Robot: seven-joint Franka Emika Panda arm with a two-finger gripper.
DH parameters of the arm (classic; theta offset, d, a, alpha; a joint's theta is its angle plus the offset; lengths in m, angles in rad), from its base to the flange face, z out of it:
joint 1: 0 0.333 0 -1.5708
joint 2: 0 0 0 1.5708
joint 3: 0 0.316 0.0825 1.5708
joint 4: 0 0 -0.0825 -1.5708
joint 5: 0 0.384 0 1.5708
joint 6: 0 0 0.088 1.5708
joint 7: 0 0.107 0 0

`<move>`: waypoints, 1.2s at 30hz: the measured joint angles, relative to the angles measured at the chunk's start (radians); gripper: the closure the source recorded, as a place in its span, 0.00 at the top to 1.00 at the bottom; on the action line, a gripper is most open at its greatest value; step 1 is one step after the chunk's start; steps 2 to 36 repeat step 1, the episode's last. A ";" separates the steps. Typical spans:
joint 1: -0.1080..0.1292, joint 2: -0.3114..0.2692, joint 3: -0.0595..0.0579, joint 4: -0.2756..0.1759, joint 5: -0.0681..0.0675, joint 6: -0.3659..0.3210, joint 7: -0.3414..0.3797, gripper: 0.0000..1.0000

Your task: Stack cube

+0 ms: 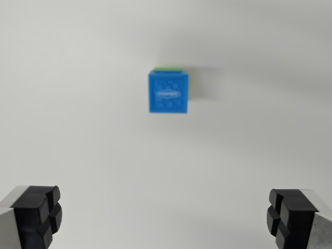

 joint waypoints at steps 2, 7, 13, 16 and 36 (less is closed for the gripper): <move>0.000 0.000 0.000 0.000 0.000 0.000 0.000 1.00; 0.000 0.000 0.000 0.000 0.000 0.000 0.000 1.00; 0.000 0.000 0.000 0.000 0.000 0.000 0.000 1.00; 0.000 0.000 0.000 0.000 0.000 0.000 0.000 1.00; 0.000 0.000 0.000 0.000 0.000 0.000 0.000 1.00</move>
